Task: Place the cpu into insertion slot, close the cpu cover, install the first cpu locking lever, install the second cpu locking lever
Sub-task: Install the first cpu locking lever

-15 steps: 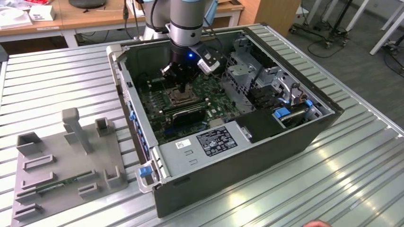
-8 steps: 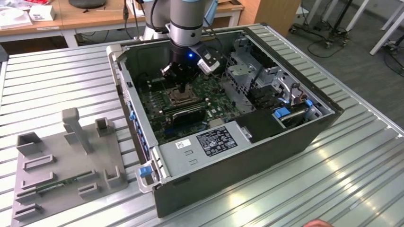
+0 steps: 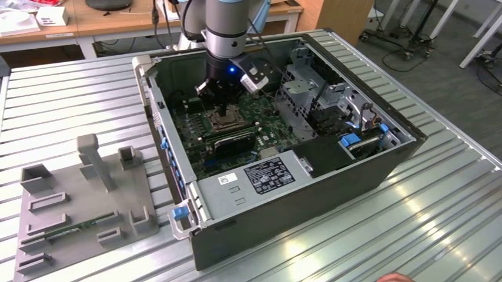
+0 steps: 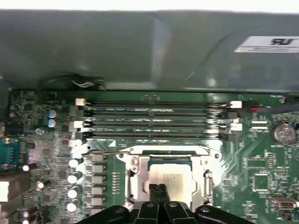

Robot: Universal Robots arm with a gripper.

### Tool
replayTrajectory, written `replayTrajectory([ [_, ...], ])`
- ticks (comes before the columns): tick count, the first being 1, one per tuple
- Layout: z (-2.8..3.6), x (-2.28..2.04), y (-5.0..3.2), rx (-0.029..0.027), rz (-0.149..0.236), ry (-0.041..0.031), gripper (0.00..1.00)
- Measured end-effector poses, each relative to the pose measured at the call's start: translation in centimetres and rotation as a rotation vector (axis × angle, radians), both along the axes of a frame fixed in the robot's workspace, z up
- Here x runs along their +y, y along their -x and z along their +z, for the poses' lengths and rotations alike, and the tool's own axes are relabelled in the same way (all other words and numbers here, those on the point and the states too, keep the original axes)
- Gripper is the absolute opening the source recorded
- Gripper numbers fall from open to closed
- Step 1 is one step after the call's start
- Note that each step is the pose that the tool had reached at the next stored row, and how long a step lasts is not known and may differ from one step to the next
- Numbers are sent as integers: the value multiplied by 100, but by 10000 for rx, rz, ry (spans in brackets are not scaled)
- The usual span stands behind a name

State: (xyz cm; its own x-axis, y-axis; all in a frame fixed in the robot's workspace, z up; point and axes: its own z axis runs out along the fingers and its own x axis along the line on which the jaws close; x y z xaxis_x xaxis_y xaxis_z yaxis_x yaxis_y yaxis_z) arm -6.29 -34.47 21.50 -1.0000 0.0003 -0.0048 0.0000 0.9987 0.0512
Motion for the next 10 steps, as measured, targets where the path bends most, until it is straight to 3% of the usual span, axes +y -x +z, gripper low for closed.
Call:
replayTrajectory([
  [10,-1,0,223,0,-1,-1,11],
])
